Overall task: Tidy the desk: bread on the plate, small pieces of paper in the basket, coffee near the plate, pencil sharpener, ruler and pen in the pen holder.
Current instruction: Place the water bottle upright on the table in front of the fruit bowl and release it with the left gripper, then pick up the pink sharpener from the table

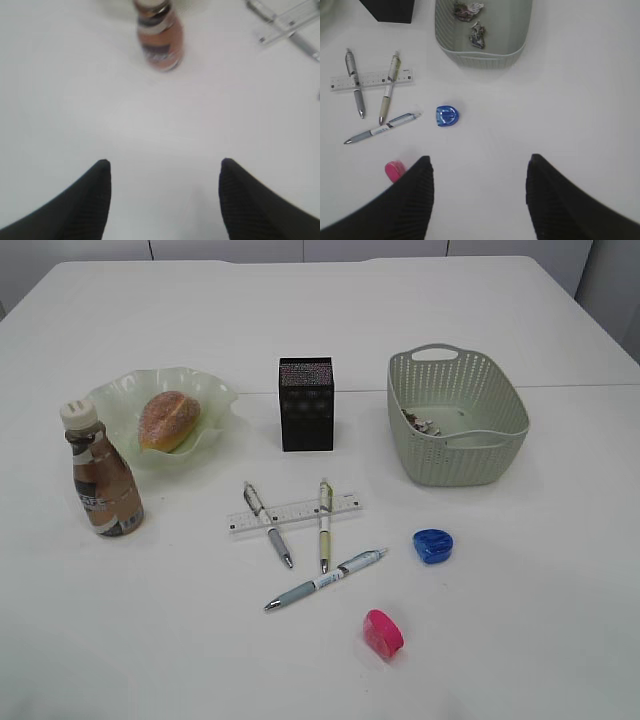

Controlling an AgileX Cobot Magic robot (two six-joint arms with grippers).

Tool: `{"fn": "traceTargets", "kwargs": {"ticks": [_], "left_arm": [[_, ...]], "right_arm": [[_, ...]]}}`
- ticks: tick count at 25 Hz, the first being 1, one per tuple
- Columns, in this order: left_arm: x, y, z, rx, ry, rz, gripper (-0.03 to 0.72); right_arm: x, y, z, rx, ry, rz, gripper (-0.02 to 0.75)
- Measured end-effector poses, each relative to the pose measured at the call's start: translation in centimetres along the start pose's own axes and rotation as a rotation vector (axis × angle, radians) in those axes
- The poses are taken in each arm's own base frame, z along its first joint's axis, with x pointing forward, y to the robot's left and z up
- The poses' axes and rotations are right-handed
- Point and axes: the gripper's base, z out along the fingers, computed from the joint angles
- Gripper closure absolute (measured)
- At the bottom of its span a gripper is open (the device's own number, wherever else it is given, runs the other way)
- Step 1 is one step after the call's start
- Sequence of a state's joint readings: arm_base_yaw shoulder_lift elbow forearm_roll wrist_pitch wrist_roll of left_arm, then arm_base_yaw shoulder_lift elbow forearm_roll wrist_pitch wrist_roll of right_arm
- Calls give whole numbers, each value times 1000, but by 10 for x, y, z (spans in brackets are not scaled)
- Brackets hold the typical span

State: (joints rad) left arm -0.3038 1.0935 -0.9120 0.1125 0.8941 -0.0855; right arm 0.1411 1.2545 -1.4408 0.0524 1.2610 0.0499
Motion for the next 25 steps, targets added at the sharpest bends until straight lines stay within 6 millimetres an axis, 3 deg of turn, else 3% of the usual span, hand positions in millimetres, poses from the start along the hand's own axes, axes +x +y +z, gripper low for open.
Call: {"fn": "traceTargets", "kwargs": {"ticks": [5,12,21,25], "left_arm": [[4,9,-22,-93,174,-105,202],[10,-4,-26,43,240,-200,202],[11,-10,-29,106,247,-231,212],[11,-10,-32,109,239,-232,237]], "right_arm": [[0,5,0,-59,3,21,274],[6,13,9,-111,44,25,274],[35,81,37,-171,192,-209,274],[40,107,58,-187,274,-272,274]]}}
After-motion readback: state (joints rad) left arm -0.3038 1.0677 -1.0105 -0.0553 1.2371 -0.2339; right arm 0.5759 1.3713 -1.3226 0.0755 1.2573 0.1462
